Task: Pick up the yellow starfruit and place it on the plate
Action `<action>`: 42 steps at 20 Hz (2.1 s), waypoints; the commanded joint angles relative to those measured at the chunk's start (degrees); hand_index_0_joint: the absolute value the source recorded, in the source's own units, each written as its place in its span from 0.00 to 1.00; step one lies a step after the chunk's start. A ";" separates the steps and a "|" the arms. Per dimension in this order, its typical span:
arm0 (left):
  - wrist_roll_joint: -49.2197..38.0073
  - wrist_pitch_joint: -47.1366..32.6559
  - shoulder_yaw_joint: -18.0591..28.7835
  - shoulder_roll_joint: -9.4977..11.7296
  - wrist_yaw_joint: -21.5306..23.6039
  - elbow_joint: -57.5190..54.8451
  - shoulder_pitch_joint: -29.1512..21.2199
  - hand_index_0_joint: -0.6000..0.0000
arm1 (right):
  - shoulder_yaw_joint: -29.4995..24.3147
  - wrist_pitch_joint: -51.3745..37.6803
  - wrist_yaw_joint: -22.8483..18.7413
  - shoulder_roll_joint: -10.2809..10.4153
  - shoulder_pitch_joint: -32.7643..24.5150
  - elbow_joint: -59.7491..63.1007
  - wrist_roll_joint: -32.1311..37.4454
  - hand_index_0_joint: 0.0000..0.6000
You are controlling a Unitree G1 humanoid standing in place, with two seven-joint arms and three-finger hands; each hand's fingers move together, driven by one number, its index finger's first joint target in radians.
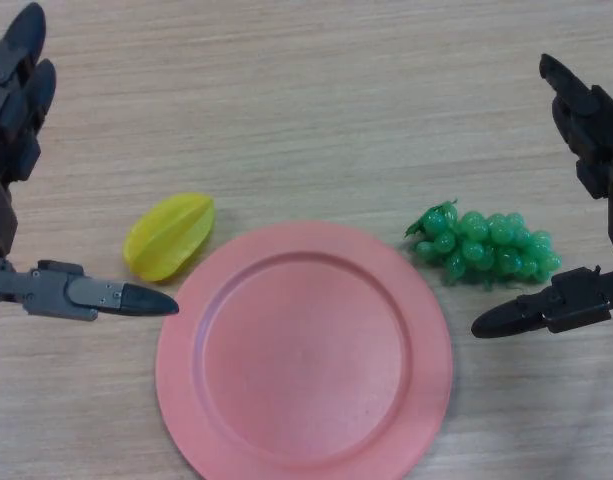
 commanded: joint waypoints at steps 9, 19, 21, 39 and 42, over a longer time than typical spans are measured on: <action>-0.99 -4.65 1.70 2.39 2.53 -0.38 -2.40 1.00 | -2.19 -8.64 -2.21 -1.47 -2.66 -0.15 0.56 0.00; -2.35 -4.44 1.54 4.52 3.47 10.08 -6.02 1.00 | -3.68 -10.33 -1.24 -2.17 -1.28 0.34 -2.03 0.00; -0.07 -6.50 0.16 5.19 3.42 16.11 -7.98 1.00 | -4.70 -8.95 -1.17 -2.34 -0.60 -0.58 -1.65 0.00; -0.41 -23.41 -7.06 4.83 4.03 61.08 -24.74 1.00 | -9.55 -5.93 -2.08 -2.88 1.83 -3.69 1.85 0.00; 0.38 -26.08 -8.07 3.96 3.94 64.50 -25.71 1.00 | -10.51 -5.76 -2.94 -3.04 2.16 -4.89 2.23 0.00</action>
